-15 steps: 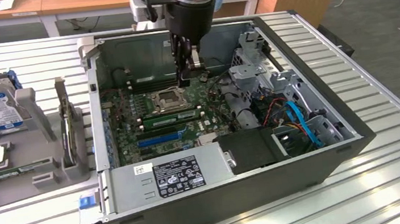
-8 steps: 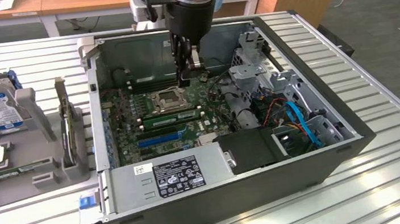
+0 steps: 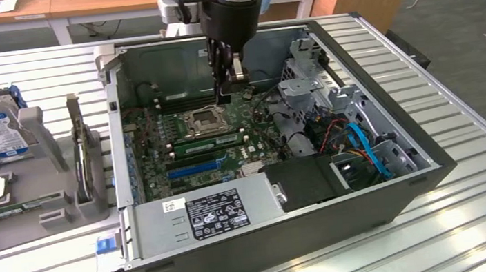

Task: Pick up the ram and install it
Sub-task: 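Press down the ram until it locks into place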

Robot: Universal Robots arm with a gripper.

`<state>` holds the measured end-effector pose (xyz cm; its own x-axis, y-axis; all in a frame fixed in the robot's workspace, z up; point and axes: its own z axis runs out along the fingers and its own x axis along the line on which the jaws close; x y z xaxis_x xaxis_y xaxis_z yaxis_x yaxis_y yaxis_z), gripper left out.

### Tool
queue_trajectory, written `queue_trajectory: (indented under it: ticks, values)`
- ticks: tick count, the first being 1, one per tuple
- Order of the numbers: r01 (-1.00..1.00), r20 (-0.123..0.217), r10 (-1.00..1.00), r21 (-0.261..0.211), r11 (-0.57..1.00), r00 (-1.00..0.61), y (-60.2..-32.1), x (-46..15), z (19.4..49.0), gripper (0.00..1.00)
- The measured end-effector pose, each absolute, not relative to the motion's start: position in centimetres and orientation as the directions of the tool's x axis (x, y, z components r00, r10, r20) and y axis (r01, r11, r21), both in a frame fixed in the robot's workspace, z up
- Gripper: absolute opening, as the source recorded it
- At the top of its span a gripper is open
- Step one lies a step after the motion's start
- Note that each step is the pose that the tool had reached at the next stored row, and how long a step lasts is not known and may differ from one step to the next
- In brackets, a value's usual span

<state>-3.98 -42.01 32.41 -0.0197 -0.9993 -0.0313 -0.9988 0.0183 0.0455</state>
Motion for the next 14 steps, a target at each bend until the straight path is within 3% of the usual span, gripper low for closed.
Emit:
queue_trajectory:
  ticks: [9, 14]
  values:
    - [-0.999, -0.031, -0.999, 0.045, 0.018, -0.020, -42.01, -3.98, 32.41, 0.25]
    - [-0.999, -0.031, -0.999, 0.045, 0.018, -0.020, -42.01, -3.98, 32.41, 0.10]
